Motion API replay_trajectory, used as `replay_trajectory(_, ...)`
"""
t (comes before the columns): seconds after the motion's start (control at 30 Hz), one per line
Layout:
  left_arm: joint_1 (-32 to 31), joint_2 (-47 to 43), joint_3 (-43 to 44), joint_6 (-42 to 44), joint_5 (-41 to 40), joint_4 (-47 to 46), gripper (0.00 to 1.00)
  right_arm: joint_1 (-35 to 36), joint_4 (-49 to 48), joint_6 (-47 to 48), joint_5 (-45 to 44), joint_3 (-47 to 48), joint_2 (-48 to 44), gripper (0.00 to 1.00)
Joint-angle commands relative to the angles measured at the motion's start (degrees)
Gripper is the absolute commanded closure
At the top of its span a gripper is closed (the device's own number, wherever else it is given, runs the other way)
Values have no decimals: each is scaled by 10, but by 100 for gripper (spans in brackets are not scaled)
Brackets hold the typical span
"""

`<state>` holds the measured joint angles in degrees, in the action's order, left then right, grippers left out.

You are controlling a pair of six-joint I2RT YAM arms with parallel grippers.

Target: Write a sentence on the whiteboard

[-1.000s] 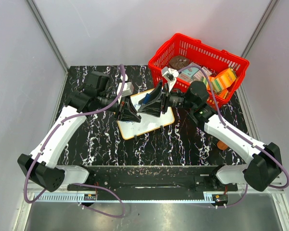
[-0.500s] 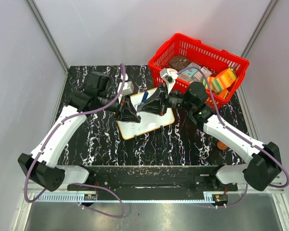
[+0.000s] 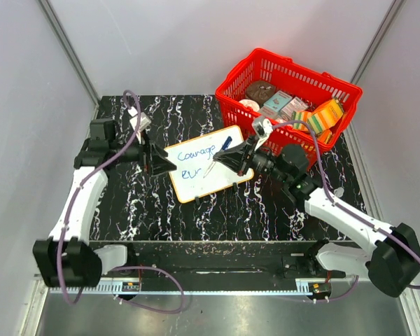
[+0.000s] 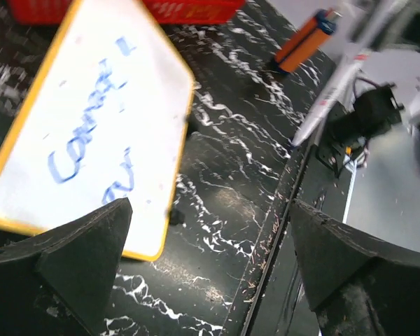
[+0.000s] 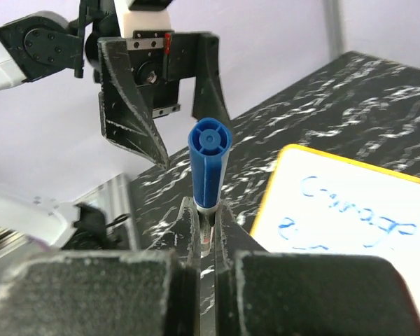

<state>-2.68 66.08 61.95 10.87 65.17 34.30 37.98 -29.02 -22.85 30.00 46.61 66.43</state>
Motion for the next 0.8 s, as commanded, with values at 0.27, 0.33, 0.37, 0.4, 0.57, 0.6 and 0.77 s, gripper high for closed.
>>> replay_trajectory(0.27, 90, 234, -20, -35, -86, -49, 14, 22, -304, 68, -236, -154, 4, 100)
replay_trajectory(0.33, 90, 244, -25, -38, -88, -65, 14, 24, -331, 69, -243, -159, 19, 100)
replay_trajectory(0.37, 90, 252, -27, -33, -82, -77, 13, 24, -336, 69, -249, -159, 22, 100)
replay_trajectory(0.4, 89, 258, -29, -35, -83, -87, 13, 25, -343, 69, -251, -160, 33, 100)
replay_trajectory(0.57, 86, 313, -25, -27, -12, -116, 16, 25, -383, 61, -255, -165, 58, 100)
replay_trajectory(0.6, 81, 316, -24, -22, -8, -118, 20, 26, -388, 59, -256, -166, 65, 100)
replay_trajectory(0.77, 50, 320, -17, 11, -12, -133, 27, 36, -389, 61, -292, -159, 91, 100)
